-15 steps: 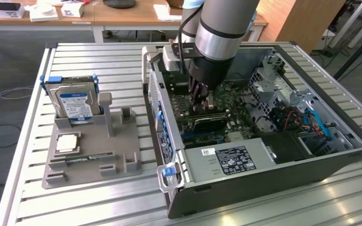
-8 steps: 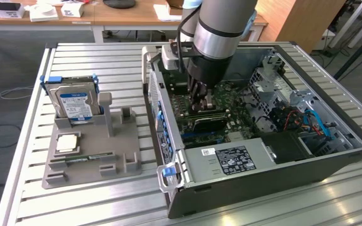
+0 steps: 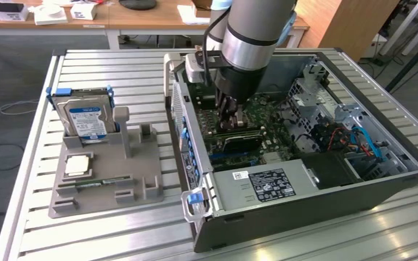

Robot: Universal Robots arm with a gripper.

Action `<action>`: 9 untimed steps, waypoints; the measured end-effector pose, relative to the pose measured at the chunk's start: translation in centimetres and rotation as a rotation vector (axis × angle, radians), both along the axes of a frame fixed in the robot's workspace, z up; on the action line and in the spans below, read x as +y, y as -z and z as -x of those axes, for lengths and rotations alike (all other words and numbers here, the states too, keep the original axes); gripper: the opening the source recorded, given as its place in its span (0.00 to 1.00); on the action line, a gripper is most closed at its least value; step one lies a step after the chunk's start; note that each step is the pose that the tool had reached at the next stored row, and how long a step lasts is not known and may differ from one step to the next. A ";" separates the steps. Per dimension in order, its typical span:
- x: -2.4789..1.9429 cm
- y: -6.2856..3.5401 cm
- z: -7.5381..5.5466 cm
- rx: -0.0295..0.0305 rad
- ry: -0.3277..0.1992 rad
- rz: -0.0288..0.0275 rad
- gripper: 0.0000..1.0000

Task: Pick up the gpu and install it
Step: 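Press down on the gpu until it lock into place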

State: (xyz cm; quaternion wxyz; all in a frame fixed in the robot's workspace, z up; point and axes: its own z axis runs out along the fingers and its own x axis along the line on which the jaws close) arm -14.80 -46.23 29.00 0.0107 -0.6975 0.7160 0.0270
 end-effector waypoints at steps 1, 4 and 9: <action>0.01 0.08 0.0 0.0000 0.000 0.0001 0.11; 0.06 0.29 0.0 -0.0002 0.000 0.0000 0.11; 0.15 0.69 0.0 -0.0003 0.000 0.0000 0.11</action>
